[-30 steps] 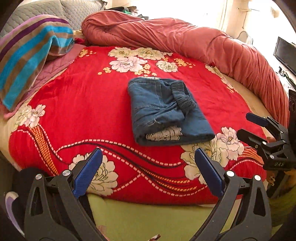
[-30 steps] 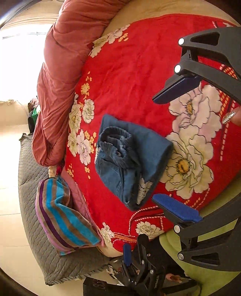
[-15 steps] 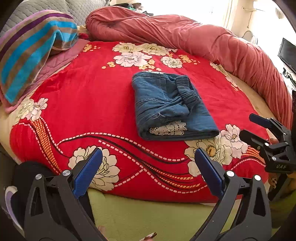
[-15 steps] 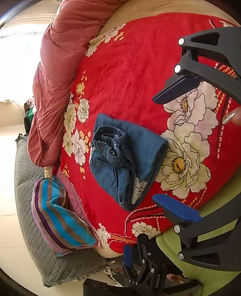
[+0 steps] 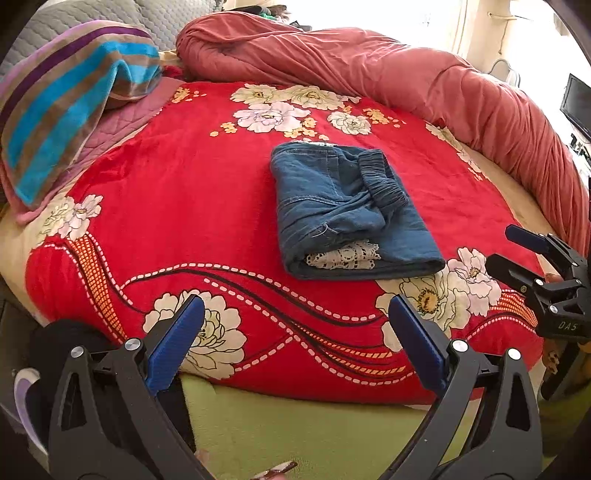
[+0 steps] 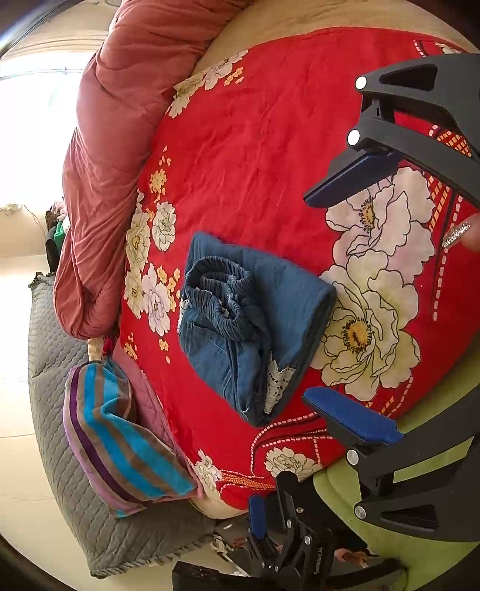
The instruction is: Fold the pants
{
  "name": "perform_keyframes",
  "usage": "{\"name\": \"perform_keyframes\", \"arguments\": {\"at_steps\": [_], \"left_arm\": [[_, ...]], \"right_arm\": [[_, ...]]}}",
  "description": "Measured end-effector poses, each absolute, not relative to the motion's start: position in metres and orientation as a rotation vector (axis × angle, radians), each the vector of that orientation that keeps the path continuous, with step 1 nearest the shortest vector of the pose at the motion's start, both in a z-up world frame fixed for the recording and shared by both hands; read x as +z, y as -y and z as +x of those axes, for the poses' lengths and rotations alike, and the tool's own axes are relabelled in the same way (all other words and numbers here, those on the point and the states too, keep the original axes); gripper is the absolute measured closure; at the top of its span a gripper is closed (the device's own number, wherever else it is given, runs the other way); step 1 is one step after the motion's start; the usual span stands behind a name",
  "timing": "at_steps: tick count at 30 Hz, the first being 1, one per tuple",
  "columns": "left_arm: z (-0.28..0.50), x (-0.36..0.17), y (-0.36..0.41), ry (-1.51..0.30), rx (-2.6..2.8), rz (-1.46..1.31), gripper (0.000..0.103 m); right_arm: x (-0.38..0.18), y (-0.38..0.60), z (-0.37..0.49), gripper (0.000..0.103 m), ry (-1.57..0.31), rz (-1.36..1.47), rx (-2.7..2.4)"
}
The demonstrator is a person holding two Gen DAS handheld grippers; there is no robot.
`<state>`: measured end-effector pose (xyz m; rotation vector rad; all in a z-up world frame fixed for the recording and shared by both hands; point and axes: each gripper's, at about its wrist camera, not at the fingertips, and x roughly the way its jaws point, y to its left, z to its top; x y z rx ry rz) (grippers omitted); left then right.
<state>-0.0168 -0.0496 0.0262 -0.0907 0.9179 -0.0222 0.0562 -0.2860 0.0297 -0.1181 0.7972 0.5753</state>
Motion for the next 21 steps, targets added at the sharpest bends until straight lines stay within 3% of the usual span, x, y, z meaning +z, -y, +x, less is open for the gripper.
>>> {"name": "perform_keyframes", "arguments": {"at_steps": [21], "left_arm": [[-0.0188,0.0286,0.0514,-0.911,-0.031,-0.093,0.010]], "right_arm": [[0.0297,0.2932,0.0605,0.006,-0.804,-0.117,0.553]]}}
